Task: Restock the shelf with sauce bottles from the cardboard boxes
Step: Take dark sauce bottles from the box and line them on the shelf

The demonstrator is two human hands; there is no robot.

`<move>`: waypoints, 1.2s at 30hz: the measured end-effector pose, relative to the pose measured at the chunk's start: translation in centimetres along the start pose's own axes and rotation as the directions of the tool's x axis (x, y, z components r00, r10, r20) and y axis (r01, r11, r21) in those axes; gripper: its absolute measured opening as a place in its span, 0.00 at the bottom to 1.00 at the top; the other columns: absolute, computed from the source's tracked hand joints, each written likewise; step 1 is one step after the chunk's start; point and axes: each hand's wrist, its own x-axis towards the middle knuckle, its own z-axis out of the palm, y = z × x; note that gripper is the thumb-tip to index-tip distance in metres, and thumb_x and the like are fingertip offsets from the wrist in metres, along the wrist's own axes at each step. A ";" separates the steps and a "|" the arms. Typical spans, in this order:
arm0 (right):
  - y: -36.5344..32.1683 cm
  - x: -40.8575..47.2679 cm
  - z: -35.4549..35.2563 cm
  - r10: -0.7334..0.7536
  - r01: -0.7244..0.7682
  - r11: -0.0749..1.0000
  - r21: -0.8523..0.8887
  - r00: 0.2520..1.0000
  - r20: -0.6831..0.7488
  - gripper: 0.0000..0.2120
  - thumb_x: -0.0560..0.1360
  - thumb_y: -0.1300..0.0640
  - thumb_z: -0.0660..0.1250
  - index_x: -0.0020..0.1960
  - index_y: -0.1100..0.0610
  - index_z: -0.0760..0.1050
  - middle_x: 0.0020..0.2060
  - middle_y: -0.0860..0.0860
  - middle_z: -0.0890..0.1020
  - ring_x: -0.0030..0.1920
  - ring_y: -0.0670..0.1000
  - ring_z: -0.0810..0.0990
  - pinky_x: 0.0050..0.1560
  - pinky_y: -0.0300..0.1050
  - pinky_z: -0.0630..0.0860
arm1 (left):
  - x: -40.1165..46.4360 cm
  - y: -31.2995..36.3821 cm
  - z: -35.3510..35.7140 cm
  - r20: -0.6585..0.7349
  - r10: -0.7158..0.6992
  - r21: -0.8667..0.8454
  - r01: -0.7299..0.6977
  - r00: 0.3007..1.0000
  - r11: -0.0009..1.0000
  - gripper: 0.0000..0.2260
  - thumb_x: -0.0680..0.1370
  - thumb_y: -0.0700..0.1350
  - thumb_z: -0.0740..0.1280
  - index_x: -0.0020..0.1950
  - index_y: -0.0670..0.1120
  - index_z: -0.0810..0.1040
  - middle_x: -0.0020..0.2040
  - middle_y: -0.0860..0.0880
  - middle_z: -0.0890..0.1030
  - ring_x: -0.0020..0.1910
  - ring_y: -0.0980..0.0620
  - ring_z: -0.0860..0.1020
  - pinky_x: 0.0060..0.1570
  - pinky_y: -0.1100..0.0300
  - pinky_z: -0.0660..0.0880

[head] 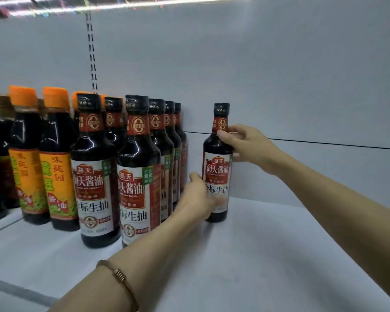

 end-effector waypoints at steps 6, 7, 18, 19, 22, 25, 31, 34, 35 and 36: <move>1.2 2.2 0.5 -0.025 0.026 0.999 0.029 1.000 -0.015 0.17 0.78 0.51 0.67 0.64 0.57 0.74 0.59 0.52 0.82 0.57 0.51 0.81 0.59 0.55 0.79 | 1.4 -0.2 1.3 -0.086 -0.010 0.085 0.017 0.996 0.996 0.22 0.77 0.44 0.69 0.68 0.44 0.66 0.65 0.45 0.75 0.65 0.45 0.74 0.66 0.44 0.70; 1.3 2.5 0.7 -0.033 0.033 0.999 -0.003 0.999 -0.035 0.17 0.78 0.50 0.67 0.64 0.57 0.75 0.59 0.52 0.81 0.58 0.52 0.81 0.60 0.54 0.77 | 1.7 -0.2 1.4 -0.100 -0.013 0.103 0.024 0.995 0.994 0.21 0.77 0.44 0.68 0.68 0.44 0.66 0.65 0.45 0.76 0.64 0.44 0.75 0.66 0.44 0.70; 1.2 5.0 1.2 -0.004 -0.013 0.985 -0.171 0.995 -0.103 0.19 0.76 0.48 0.70 0.63 0.58 0.79 0.56 0.52 0.83 0.56 0.51 0.82 0.63 0.48 0.75 | 4.7 -0.2 1.4 -0.098 -0.076 0.184 0.093 0.992 0.979 0.22 0.77 0.45 0.68 0.68 0.41 0.66 0.65 0.42 0.74 0.64 0.41 0.73 0.64 0.45 0.70; 1.3 5.2 1.3 -0.004 -0.017 0.985 -0.171 0.993 -0.121 0.19 0.76 0.48 0.70 0.62 0.59 0.79 0.56 0.52 0.83 0.56 0.51 0.82 0.63 0.48 0.76 | 4.9 -0.3 1.4 -0.095 -0.076 0.192 0.094 0.992 0.977 0.22 0.78 0.45 0.68 0.68 0.41 0.66 0.65 0.41 0.74 0.64 0.41 0.73 0.64 0.45 0.70; 1.4 5.6 1.8 0.005 -0.038 0.980 -0.194 0.986 -0.168 0.20 0.76 0.47 0.70 0.62 0.58 0.79 0.56 0.53 0.83 0.56 0.52 0.81 0.62 0.51 0.76 | 5.4 -0.4 1.4 -0.096 -0.095 0.205 0.113 0.991 0.972 0.22 0.78 0.44 0.67 0.69 0.40 0.64 0.65 0.41 0.74 0.65 0.41 0.73 0.64 0.44 0.70; 1.4 5.6 2.0 0.009 -0.055 0.975 -0.213 0.978 -0.208 0.20 0.75 0.45 0.71 0.61 0.57 0.77 0.57 0.52 0.82 0.57 0.52 0.80 0.61 0.52 0.76 | 5.9 -0.6 1.4 -0.088 -0.092 0.223 0.109 0.992 0.969 0.22 0.78 0.44 0.67 0.69 0.40 0.64 0.65 0.41 0.74 0.64 0.41 0.73 0.64 0.45 0.70; 1.3 5.4 1.9 0.021 -0.066 0.978 -0.196 0.975 -0.222 0.14 0.74 0.46 0.72 0.51 0.54 0.76 0.53 0.52 0.83 0.54 0.52 0.81 0.60 0.51 0.76 | 6.0 -1.0 1.3 -0.078 -0.055 0.259 0.074 0.995 0.963 0.22 0.78 0.45 0.66 0.69 0.39 0.64 0.66 0.40 0.73 0.65 0.40 0.73 0.64 0.45 0.71; 1.4 5.3 2.2 0.019 -0.067 0.980 -0.186 0.968 -0.251 0.15 0.74 0.46 0.72 0.53 0.55 0.78 0.53 0.53 0.83 0.54 0.52 0.81 0.60 0.51 0.76 | 5.9 -1.1 1.4 -0.089 -0.053 0.246 0.074 0.995 0.967 0.21 0.79 0.45 0.65 0.69 0.40 0.63 0.65 0.40 0.73 0.64 0.40 0.73 0.63 0.46 0.71; 1.4 5.2 2.3 0.020 -0.073 0.979 -0.189 0.964 -0.265 0.17 0.74 0.45 0.72 0.55 0.57 0.79 0.54 0.53 0.83 0.55 0.52 0.81 0.60 0.51 0.76 | 5.8 -1.0 1.4 -0.094 -0.055 0.237 0.076 0.994 0.968 0.21 0.79 0.45 0.65 0.69 0.41 0.63 0.65 0.41 0.74 0.63 0.41 0.74 0.62 0.46 0.71; 1.3 5.0 2.4 0.021 -0.075 0.978 -0.193 0.963 -0.270 0.18 0.75 0.45 0.71 0.58 0.57 0.79 0.55 0.53 0.83 0.56 0.53 0.81 0.59 0.50 0.76 | 5.7 -0.9 1.4 -0.097 -0.058 0.232 0.079 0.994 0.969 0.21 0.79 0.45 0.64 0.69 0.41 0.64 0.64 0.41 0.74 0.63 0.41 0.74 0.61 0.47 0.71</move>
